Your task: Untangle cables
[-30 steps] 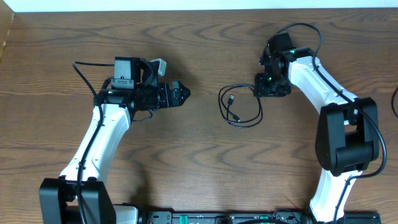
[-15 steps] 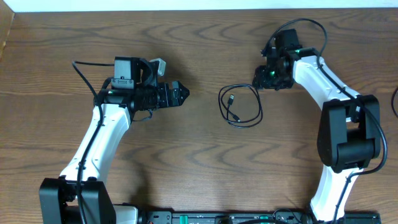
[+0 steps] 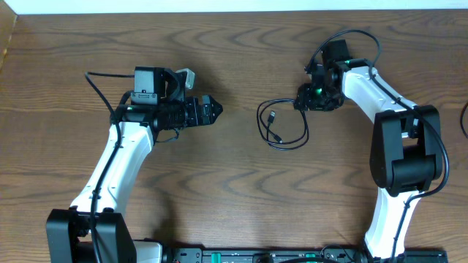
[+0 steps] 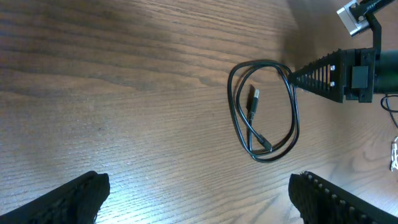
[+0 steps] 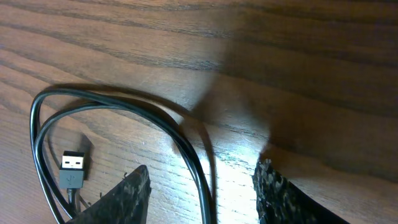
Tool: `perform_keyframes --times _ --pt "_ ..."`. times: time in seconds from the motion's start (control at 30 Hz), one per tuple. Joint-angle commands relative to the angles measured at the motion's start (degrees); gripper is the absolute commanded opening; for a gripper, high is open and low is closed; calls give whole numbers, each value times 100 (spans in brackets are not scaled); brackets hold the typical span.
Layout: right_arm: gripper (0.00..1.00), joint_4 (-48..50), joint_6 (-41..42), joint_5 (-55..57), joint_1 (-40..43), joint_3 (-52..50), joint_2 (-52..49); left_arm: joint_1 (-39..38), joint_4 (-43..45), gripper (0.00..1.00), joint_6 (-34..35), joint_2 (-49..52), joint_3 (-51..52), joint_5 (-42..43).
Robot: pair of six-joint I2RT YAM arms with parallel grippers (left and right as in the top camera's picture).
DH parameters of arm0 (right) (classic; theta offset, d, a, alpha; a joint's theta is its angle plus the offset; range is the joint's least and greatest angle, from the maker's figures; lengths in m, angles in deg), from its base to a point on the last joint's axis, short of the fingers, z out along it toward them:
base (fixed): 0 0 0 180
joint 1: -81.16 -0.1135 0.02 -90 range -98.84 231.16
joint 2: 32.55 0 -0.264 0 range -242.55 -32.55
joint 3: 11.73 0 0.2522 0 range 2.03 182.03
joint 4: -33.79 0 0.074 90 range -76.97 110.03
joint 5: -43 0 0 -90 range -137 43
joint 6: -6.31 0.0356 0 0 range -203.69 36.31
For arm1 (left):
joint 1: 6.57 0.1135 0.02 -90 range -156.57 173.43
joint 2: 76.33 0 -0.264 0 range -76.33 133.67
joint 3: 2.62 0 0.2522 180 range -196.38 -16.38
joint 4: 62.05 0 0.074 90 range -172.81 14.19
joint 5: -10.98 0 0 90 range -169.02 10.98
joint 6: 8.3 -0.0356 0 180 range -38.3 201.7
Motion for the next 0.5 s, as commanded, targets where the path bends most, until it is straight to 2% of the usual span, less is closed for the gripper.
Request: perform_keyframes --times 0.0,0.47 --pt "50 -20 -61 -101 -24 -42 -39 26 -26 98 -140 -42 -13 -55" --pt "51 66 -59 -750 -31 -55 -584 26 -109 98 -142 -42 -13 -57"
